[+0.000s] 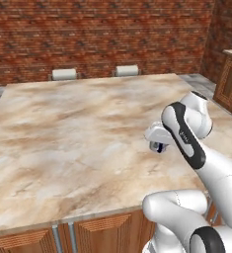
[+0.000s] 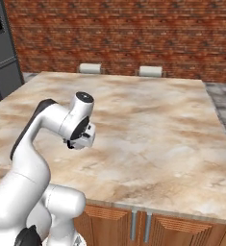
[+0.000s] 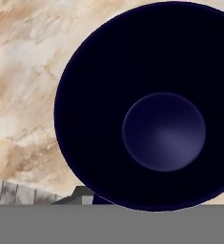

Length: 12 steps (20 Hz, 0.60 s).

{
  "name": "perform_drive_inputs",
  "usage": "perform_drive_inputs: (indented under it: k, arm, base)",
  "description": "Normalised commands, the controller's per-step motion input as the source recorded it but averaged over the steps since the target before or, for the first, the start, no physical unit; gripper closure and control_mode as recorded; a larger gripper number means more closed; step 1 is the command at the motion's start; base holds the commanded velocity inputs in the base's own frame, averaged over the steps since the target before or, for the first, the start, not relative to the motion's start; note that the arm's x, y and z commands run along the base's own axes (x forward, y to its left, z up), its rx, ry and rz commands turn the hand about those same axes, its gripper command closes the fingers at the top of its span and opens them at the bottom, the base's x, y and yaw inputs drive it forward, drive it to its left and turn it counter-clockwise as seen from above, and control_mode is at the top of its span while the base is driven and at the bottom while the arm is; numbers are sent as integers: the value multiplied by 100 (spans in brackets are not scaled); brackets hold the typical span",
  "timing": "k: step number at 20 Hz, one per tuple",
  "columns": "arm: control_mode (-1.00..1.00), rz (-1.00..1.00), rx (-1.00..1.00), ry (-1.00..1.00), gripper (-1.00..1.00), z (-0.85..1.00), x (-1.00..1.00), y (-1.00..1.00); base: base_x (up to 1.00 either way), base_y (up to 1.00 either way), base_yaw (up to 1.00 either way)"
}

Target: Clear the mugs and bowl far away from the sink.

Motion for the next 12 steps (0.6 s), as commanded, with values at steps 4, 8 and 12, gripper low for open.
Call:
perform_drive_inputs:
  k: [4,8,12]
  arm:
    - [-100,7,0,0,100,-26,38,-6]
    - [-100,6,0,0,100,-28,34,-3]
    - [-100,5,-1,0,100,-31,30,-2]
  base:
    - [0,0,0]
    - [0,0,0]
    - [0,0,0]
